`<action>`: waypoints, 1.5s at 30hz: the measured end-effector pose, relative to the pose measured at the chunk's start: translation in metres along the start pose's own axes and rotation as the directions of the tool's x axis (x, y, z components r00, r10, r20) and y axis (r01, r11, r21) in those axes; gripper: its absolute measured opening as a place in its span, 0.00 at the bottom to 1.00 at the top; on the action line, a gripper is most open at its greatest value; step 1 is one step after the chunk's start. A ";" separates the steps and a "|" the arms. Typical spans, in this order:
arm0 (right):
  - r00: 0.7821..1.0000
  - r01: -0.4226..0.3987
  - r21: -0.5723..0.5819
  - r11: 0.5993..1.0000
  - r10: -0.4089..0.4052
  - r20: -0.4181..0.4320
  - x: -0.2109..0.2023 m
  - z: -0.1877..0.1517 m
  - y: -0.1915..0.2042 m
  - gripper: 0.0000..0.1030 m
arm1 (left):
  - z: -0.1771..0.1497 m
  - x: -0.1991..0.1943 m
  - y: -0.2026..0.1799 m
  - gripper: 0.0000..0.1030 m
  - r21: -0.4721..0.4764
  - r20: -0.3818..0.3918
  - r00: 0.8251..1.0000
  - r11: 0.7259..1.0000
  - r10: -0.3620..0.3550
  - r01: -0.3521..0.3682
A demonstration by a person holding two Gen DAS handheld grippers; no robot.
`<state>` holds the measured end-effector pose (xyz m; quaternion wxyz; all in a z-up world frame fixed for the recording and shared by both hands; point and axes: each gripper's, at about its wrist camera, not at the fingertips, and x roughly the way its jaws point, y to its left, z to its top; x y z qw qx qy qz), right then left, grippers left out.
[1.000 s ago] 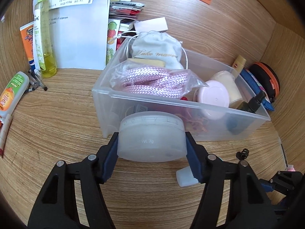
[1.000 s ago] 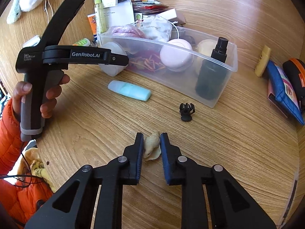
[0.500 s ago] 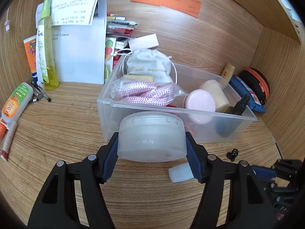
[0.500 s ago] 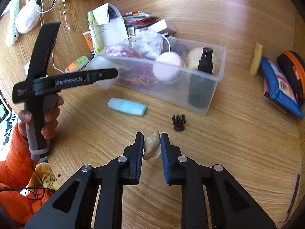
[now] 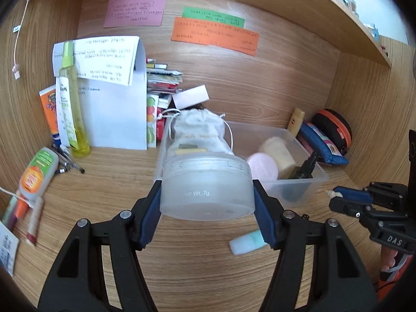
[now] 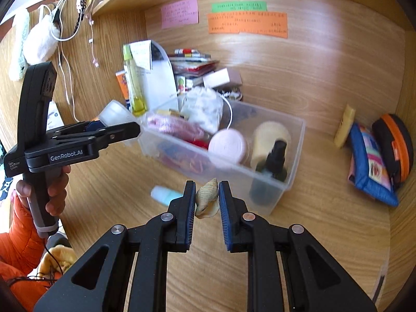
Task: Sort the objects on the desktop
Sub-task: 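Lift and carry the seashell and white tub over the clear box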
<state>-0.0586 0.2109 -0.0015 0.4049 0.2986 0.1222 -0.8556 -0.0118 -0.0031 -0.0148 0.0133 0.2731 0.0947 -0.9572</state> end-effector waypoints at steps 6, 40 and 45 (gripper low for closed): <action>1.000 0.004 0.010 1.000 -0.005 0.031 0.006 0.023 -0.001 0.16 | 0.019 -0.003 0.014 0.63 -0.025 0.014 1.000 1.000 -0.011 0.011; 0.998 0.060 0.095 0.994 -0.058 -0.027 0.071 0.043 -0.028 0.16 | 0.038 0.088 -0.031 0.63 0.091 -0.101 0.992 0.992 -0.075 0.084; 0.997 0.074 0.097 0.993 -0.071 -0.037 0.072 0.041 -0.029 0.16 | 0.035 0.088 -0.037 0.63 0.134 -0.086 0.996 0.990 -0.039 0.051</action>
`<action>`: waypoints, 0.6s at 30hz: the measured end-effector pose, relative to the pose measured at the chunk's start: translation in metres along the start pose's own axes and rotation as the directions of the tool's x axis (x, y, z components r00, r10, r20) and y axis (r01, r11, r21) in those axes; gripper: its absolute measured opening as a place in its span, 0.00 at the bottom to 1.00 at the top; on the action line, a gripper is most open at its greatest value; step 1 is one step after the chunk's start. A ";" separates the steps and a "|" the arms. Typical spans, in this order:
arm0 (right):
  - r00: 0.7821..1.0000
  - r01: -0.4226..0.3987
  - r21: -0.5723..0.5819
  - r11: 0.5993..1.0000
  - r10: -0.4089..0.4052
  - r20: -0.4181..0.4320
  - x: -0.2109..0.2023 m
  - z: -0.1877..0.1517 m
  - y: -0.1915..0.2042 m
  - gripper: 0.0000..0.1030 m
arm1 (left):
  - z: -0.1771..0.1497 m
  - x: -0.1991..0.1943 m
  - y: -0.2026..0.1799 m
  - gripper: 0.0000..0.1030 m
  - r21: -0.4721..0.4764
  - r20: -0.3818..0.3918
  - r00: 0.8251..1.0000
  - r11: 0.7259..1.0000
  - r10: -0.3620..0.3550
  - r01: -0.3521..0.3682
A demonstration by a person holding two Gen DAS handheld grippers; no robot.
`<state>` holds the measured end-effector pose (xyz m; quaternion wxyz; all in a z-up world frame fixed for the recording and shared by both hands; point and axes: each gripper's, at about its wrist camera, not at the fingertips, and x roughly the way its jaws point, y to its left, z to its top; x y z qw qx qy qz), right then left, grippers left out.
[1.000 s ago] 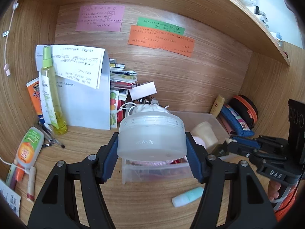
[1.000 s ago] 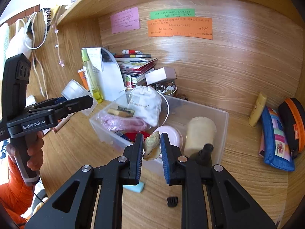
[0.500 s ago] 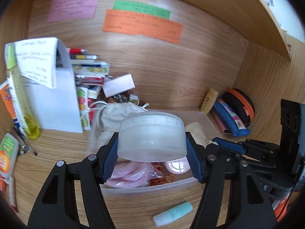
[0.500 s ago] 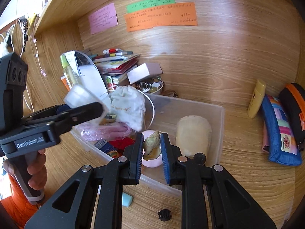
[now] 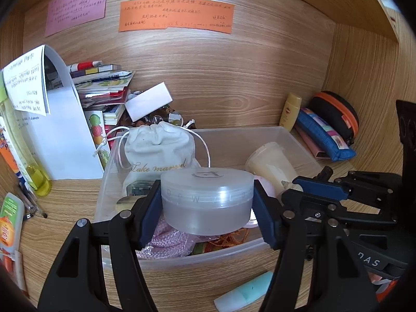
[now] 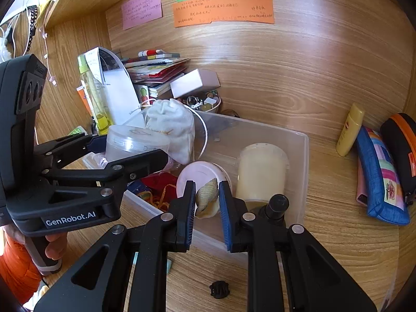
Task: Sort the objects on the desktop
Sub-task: 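Lift and carry the seashell and white tub over the clear box, then open the left gripper to drop the white tub while the right releases the seashell into the box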
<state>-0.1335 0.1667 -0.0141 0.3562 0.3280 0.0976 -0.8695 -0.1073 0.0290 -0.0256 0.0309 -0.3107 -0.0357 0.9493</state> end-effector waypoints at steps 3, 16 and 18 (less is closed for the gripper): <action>1.000 0.018 -0.010 1.000 -0.018 -0.007 0.003 -0.001 0.002 0.16 | -0.001 0.001 -0.004 0.63 0.030 0.001 1.000 0.999 0.023 -0.023; 0.999 0.022 -0.013 1.000 -0.022 -0.029 0.008 -0.003 0.004 0.17 | -0.006 0.000 -0.008 0.64 0.078 0.006 0.999 0.996 0.051 -0.051; 0.999 0.031 -0.015 0.999 -0.031 -0.026 0.008 -0.003 0.004 0.23 | -0.005 -0.001 -0.006 0.65 0.071 0.008 0.999 0.996 0.047 -0.047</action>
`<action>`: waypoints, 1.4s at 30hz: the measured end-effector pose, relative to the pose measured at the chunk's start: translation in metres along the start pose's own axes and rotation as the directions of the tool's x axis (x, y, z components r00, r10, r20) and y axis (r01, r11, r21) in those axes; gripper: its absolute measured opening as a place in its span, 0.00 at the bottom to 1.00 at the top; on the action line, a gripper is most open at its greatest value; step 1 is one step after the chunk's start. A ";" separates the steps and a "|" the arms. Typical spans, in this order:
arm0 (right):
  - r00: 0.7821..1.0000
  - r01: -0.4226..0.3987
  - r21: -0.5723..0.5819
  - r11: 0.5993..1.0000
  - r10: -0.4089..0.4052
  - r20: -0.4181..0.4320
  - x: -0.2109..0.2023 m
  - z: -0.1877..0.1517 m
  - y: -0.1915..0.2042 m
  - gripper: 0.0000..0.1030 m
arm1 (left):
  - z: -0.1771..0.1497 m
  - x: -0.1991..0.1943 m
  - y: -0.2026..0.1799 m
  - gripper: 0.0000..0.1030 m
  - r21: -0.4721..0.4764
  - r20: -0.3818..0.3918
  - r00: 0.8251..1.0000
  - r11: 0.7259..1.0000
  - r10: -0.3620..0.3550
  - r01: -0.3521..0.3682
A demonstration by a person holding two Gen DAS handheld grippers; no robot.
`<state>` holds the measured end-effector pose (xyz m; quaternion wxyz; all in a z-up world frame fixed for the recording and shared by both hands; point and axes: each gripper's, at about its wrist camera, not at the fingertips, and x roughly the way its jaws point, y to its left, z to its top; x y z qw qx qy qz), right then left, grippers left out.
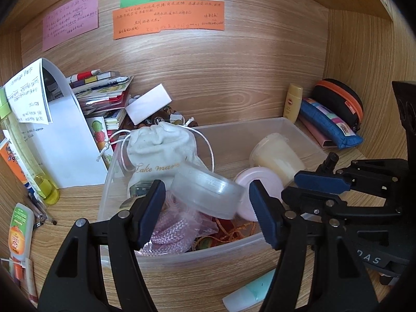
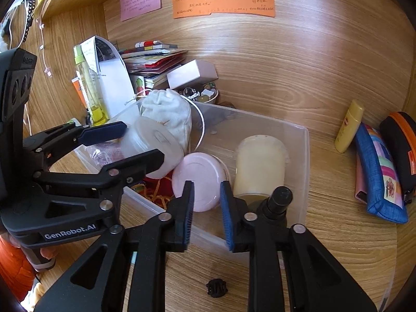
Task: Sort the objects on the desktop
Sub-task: 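Open the left gripper to drop the white tub while the right releases the seashell into the box, then move the right gripper toward the black rubber piece while the left approaches the light blue tube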
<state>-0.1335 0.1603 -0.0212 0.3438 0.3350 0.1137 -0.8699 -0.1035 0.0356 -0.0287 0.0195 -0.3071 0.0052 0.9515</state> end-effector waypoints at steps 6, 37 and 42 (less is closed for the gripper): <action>0.999 0.004 -0.003 1.000 -0.003 0.043 -0.009 0.001 0.002 0.39 | 0.002 -0.006 0.010 0.73 -0.050 0.008 1.000 0.999 -0.013 0.013; 0.994 0.016 -0.052 0.998 -0.010 0.107 -0.069 -0.046 0.003 0.67 | -0.037 -0.078 0.005 0.92 0.003 0.059 0.995 0.997 0.074 -0.075; 0.993 0.023 -0.056 0.998 -0.016 0.119 -0.077 -0.057 0.001 0.76 | -0.054 -0.065 -0.005 0.92 0.014 -0.026 0.999 0.999 0.038 -0.037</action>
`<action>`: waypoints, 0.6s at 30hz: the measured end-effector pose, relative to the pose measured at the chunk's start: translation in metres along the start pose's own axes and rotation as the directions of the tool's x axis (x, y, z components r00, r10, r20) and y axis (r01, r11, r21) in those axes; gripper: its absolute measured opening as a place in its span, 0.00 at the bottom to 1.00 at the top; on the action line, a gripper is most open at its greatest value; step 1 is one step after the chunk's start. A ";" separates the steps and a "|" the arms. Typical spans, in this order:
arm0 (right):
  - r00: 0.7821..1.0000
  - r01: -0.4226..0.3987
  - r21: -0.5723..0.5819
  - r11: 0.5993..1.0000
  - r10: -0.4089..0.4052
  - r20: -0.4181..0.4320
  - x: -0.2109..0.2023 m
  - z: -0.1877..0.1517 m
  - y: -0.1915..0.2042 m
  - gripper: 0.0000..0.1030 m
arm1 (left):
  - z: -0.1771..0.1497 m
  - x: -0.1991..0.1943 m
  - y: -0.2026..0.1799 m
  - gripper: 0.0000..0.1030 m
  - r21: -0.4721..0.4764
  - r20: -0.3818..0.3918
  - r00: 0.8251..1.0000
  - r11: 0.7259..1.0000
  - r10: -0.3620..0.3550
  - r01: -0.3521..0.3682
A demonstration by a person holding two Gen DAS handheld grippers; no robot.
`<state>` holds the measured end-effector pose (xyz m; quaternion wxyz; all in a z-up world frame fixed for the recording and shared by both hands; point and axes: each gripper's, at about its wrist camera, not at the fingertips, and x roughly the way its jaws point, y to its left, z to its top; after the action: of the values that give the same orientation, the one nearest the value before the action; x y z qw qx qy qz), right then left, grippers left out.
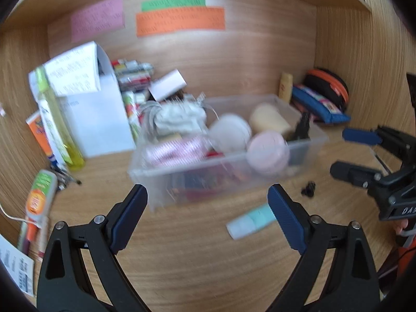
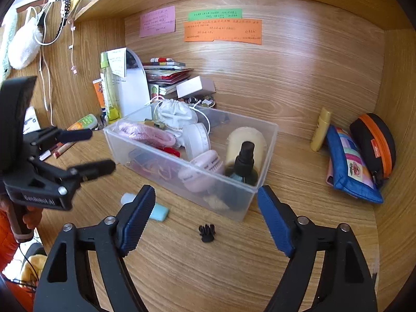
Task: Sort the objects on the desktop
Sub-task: 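Move the right gripper toward the black rubber piece while the left approaches the light blue tube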
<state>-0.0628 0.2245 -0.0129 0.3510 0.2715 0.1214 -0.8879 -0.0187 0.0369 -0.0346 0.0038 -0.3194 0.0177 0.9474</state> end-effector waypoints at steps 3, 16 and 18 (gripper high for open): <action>1.000 0.002 -0.047 0.999 -0.003 -0.022 0.002 -0.008 0.002 0.76 | -0.007 0.009 -0.008 0.92 -0.007 -0.058 0.998 1.000 -0.010 0.009; 0.984 -0.048 -0.083 0.995 0.033 -0.173 0.035 -0.028 -0.008 0.75 | -0.020 0.048 -0.045 0.92 -0.019 -0.253 0.967 1.000 -0.023 0.019; 0.982 -0.071 -0.063 0.995 0.059 -0.181 0.037 -0.028 -0.011 0.75 | -0.018 0.053 -0.048 0.92 -0.017 -0.269 0.963 0.999 -0.032 0.028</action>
<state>-0.0818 0.2233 -0.0561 0.3767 0.3418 0.1741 -0.8432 -0.0494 0.0842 -0.0824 0.0138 -0.4456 0.0072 0.8951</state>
